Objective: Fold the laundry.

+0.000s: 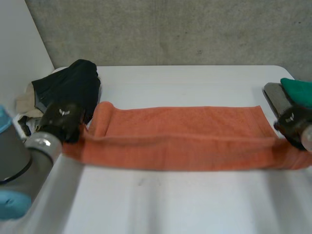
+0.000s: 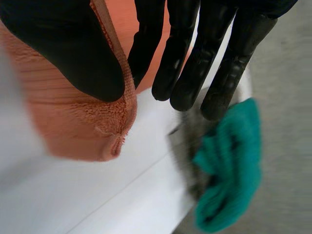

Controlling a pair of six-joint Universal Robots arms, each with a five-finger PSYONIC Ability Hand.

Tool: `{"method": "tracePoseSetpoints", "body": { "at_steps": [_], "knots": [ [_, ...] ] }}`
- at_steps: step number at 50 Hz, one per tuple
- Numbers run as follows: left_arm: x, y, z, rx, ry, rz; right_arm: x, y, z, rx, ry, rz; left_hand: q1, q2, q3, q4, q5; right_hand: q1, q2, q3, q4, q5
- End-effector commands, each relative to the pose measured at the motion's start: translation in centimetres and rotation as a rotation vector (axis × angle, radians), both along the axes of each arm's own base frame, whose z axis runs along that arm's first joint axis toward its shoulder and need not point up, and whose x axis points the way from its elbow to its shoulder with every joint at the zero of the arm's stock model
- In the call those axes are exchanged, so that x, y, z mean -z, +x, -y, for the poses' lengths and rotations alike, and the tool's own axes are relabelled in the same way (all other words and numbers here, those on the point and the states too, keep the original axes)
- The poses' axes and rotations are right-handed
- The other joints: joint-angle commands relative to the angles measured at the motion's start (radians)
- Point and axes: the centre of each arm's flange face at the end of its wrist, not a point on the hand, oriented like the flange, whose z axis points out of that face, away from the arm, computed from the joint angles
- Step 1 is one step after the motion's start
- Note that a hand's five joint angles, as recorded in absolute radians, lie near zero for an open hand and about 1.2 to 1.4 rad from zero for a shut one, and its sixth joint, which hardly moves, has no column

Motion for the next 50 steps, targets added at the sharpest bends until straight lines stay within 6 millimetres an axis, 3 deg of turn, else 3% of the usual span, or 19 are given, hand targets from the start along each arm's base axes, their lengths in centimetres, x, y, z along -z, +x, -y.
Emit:
{"method": "tracePoseSetpoints", "body": {
  "at_steps": [1, 2, 4, 5, 10, 11, 13, 16, 23, 27, 28, 29, 32, 33, 37, 44, 50],
  "knots": [
    [-3.4, -2.2, 7.9, -0.043, -0.276, -0.075, -3.8, 4.4, 6.1, -0.017, -0.343, 0.093, 0.264, 0.199, 0.205, 0.198, 0.250, 0.398, 0.217, 0.209, 0.205, 0.224],
    [-4.3, -2.4, 8.7, -0.050, -0.317, -0.087, -4.9, 4.6, 6.8, -0.012, -0.396, 0.112, 0.264, 0.199, 0.205, 0.198, 0.250, 0.398, 0.217, 0.209, 0.205, 0.224],
    [-8.2, -3.1, 10.8, -0.059, -0.453, -0.140, -7.3, 4.9, 8.0, -0.007, -0.505, 0.150, 0.264, 0.199, 0.205, 0.198, 0.250, 0.398, 0.217, 0.209, 0.205, 0.224],
    [-9.5, -3.3, 11.4, -0.059, -0.494, -0.159, -9.9, 5.2, 8.9, -0.008, -0.623, 0.202, 0.264, 0.199, 0.205, 0.198, 0.250, 0.398, 0.217, 0.209, 0.205, 0.224],
    [-18.4, -3.7, 12.8, -0.037, -0.770, -0.348, -16.8, 5.5, 9.8, -0.027, -0.950, 0.375, 0.264, 0.199, 0.205, 0.198, 0.250, 0.398, 0.217, 0.209, 0.205, 0.224],
    [-19.1, -3.6, 12.8, -0.031, -0.790, -0.376, -18.5, 5.3, 9.4, -0.035, -1.021, 0.412, 0.264, 0.199, 0.205, 0.198, 0.250, 0.398, 0.217, 0.209, 0.205, 0.224],
    [-20.5, -3.1, 12.8, -0.022, -0.829, -0.452, -20.0, 5.2, 8.9, -0.041, -1.077, 0.447, 0.264, 0.199, 0.205, 0.198, 0.250, 0.398, 0.217, 0.209, 0.205, 0.224],
    [-20.8, -3.1, 12.5, -0.008, -0.830, -0.495, -20.4, 5.2, 8.3, -0.049, -1.083, 0.462, 0.264, 0.199, 0.205, 0.198, 0.250, 0.398, 0.217, 0.209, 0.205, 0.224],
    [-15.7, -2.8, 11.5, -0.018, -0.658, -0.485, -15.9, 5.2, 8.3, -0.053, -0.947, 0.437, 0.264, 0.199, 0.205, 0.198, 0.250, 0.398, 0.217, 0.209, 0.205, 0.224],
    [-11.3, -2.5, 10.1, -0.032, -0.521, -0.453, -11.8, 5.5, 7.8, -0.084, -0.821, 0.415, 0.264, 0.199, 0.205, 0.198, 0.250, 0.398, 0.217, 0.209, 0.205, 0.224],
    [-9.3, -2.5, 9.4, -0.036, -0.459, -0.435, -10.9, 5.5, 7.5, -0.090, -0.791, 0.409, 0.264, 0.199, 0.205, 0.198, 0.250, 0.398, 0.217, 0.209, 0.205, 0.224],
    [-8.2, -2.4, 9.0, -0.038, -0.426, -0.425, -8.9, 5.5, 7.0, -0.093, -0.720, 0.397, 0.264, 0.199, 0.205, 0.198, 0.250, 0.398, 0.217, 0.209, 0.205, 0.224],
    [-4.7, -2.1, 7.2, -0.045, -0.315, -0.388, -5.9, 5.3, 5.9, -0.092, -0.593, 0.374, 0.264, 0.199, 0.205, 0.198, 0.250, 0.398, 0.217, 0.209, 0.205, 0.224],
    [-4.1, -2.0, 6.7, -0.045, -0.294, -0.381, -4.1, 5.0, 5.0, -0.088, -0.499, 0.360, 0.264, 0.199, 0.205, 0.198, 0.250, 0.398, 0.217, 0.209, 0.205, 0.224],
    [-1.8, -1.4, 4.1, -0.056, -0.202, -0.342, -1.5, 3.3, 2.8, -0.056, -0.304, 0.330, 0.264, 0.199, 0.205, 0.198, 0.250, 0.398, 0.217, 0.209, 0.205, 0.224],
    [-0.5, -0.1, -1.6, -0.055, -0.019, -0.274, -1.7, 0.1, -0.9, 0.017, -0.071, 0.293, 0.264, 0.199, 0.205, 0.198, 0.250, 0.398, 0.217, 0.209, 0.205, 0.224],
    [-0.2, 1.5, -6.5, -0.071, 0.207, -0.162, -2.4, -3.0, -5.2, 0.073, 0.173, 0.138, 0.264, 0.199, 0.205, 0.198, 0.250, 0.398, 0.217, 0.209, 0.205, 0.224]
  ]
}}
